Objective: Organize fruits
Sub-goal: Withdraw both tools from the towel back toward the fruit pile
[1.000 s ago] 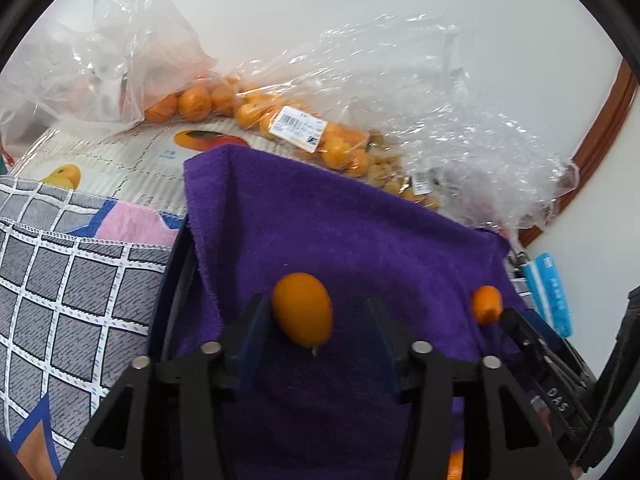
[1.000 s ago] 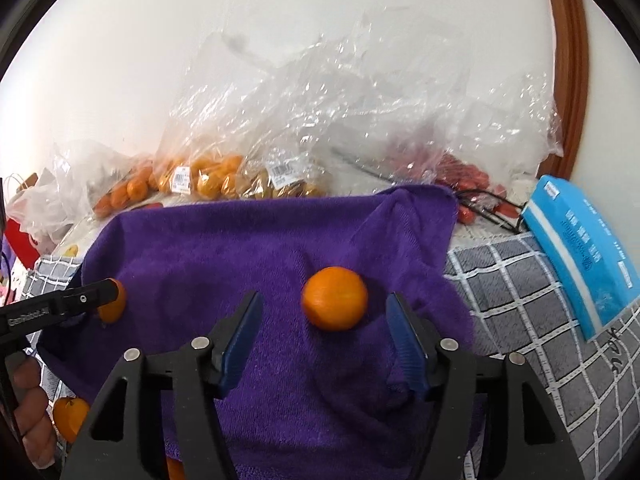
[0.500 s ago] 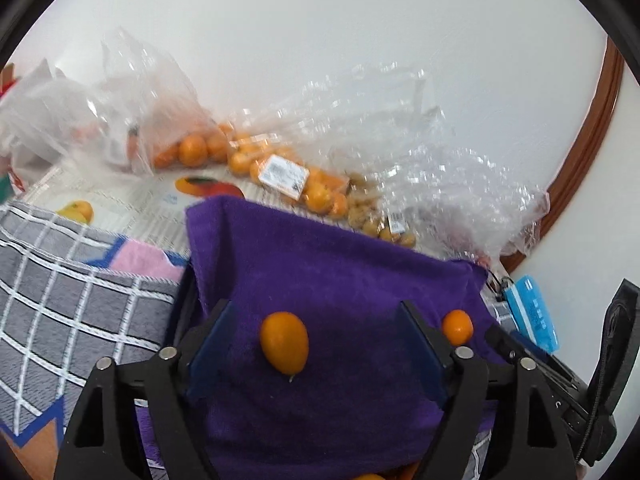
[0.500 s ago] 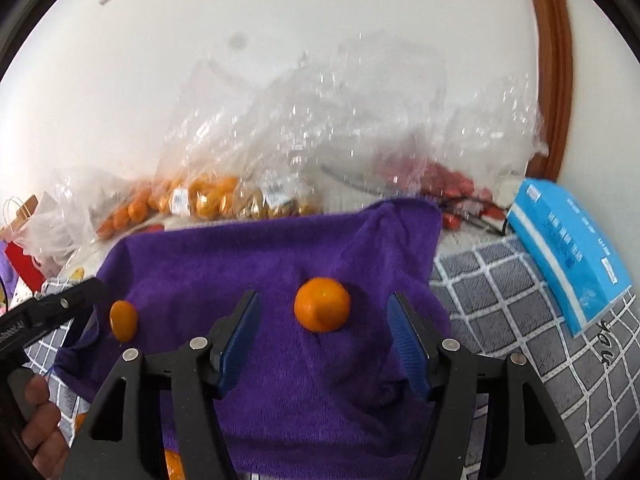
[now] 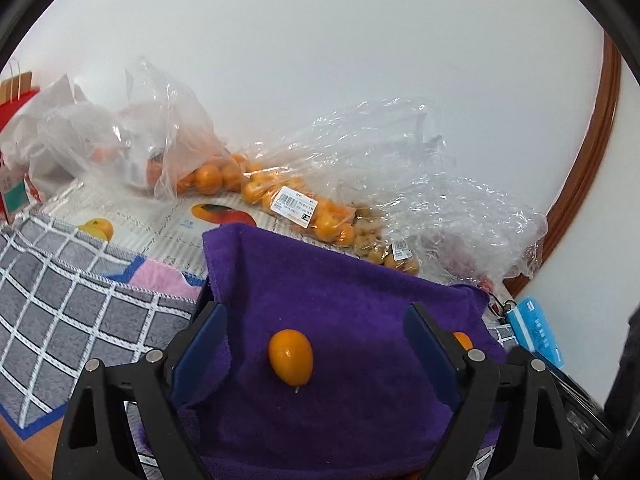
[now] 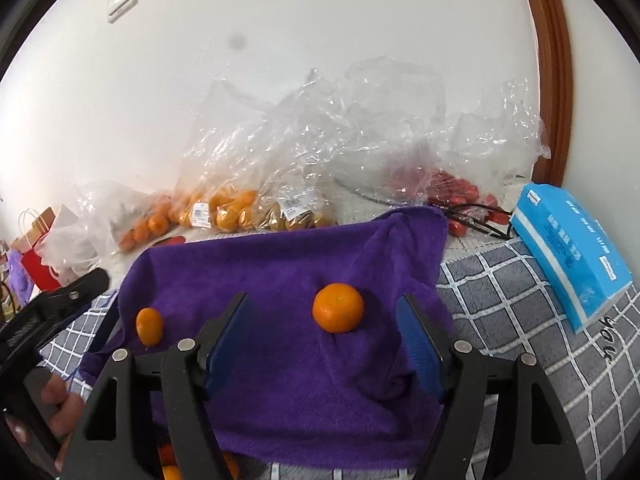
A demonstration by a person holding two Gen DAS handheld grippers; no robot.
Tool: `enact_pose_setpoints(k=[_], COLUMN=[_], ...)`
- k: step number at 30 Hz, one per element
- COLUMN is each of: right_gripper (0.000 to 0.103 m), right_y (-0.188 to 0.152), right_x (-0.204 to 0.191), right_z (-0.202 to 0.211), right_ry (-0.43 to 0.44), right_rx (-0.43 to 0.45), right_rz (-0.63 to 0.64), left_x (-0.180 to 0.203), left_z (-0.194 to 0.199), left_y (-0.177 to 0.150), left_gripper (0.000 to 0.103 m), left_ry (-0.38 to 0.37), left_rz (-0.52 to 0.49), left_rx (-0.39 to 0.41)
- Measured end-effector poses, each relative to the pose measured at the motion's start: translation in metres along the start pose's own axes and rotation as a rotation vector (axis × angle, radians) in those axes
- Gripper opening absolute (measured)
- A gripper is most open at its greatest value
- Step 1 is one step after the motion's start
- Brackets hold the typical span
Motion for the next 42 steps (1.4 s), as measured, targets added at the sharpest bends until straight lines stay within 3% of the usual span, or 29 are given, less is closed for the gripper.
enact_pose_setpoints(k=[7, 14, 17, 22, 29, 35, 37, 42], right_gripper=[0.074, 0.071, 0.067, 0.058, 0.048, 0.048, 0.048, 0.042], right_y=[0.004, -0.018, -0.027, -0.052, -0.096, -0.106, -0.107, -0.107], right_x=[0.003, -0.015, -0.027, -0.048, -0.071, -0.077, -0.076, -0.074], right_z=[0.050, 0.077, 0.082, 0.079, 0.050, 0.039, 0.035, 0.032], right_ry=[-0.077, -0.010, 0.019, 0.065, 0.102, 0.146, 0.148, 0.158], right_rx=[0.084, -0.010, -0.029, -0.070, -0.197, -0.239, -0.243, -0.248], right_rz=[0.015, -0.010, 0.003, 0.018, 0.030, -0.006, -0.016, -0.058], left_x=[-0.004, 0.009, 0.007, -0.019, -0.076, -0.097, -0.107, -0.108], left_z=[0.008, 0.030, 0.039, 0.068, 0.101, 0.104, 0.102, 0.105], left_y=[0.006, 0.029, 0.029, 0.011, -0.031, -0.061, -0.071, -0.073], left_gripper=[0.078, 0.076, 0.076, 0.076, 0.076, 0.076, 0.076, 0.076], left_ry=[-0.002, -0.039, 0.017, 0.041, 0.096, 0.108, 0.150, 0.155], left_rz=[0.061, 0.003, -0.061, -0.063, -0.030, 0.001, 0.012, 0.005], left_rx=[0.015, 0.048, 0.015, -0.037, -0.116, -0.133, -0.156, -0.154])
Point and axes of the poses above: each gripper's, at about its wrist camera, not at the fingertips, and z roughly against the way its jaws point, x to its right, y to its top, the point moved 10 cm from there along -z, roughly the way its jaws point, and after that the axes turned 14 degrees about x, right-handed, at the moved point
